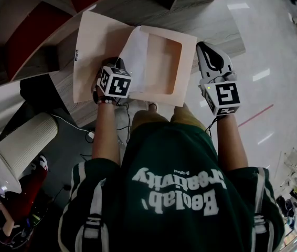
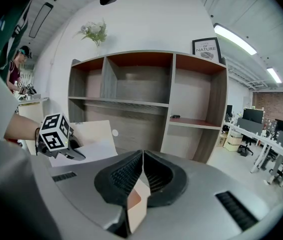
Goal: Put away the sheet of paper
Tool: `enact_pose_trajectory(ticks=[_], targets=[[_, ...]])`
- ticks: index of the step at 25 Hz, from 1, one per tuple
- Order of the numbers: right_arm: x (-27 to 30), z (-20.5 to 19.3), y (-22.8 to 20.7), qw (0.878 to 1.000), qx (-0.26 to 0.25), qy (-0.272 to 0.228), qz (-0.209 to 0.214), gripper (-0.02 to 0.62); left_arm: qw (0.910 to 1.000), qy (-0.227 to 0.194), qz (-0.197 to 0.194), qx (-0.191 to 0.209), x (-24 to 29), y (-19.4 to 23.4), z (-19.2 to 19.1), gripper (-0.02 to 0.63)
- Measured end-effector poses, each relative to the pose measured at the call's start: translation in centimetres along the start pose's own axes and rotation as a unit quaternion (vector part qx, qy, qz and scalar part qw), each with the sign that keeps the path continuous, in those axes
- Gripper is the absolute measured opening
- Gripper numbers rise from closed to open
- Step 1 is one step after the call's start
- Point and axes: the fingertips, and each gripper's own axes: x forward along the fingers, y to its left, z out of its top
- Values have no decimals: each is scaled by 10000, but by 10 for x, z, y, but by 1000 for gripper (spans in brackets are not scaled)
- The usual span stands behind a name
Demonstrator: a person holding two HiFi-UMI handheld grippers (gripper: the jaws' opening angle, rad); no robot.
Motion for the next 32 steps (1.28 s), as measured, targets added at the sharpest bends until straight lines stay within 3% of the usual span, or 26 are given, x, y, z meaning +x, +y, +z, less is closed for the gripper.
enact_pose_trajectory(ticks=[4, 10, 15, 32], targets=[[-3, -3, -5, 10000, 22, 0, -10, 37, 9998, -38, 110, 138, 3, -5, 2, 30], [-5, -7, -9, 10000, 61, 23, 25, 35, 9999, 22, 79, 146, 7, -14, 1, 135], [-5, -9, -9, 9999, 81, 25, 71, 37, 9992, -32, 358, 156, 5, -7, 3, 261], [-13, -13, -5, 9999, 89, 21, 124, 37, 9993, -119, 287, 200, 1, -16, 1, 267]])
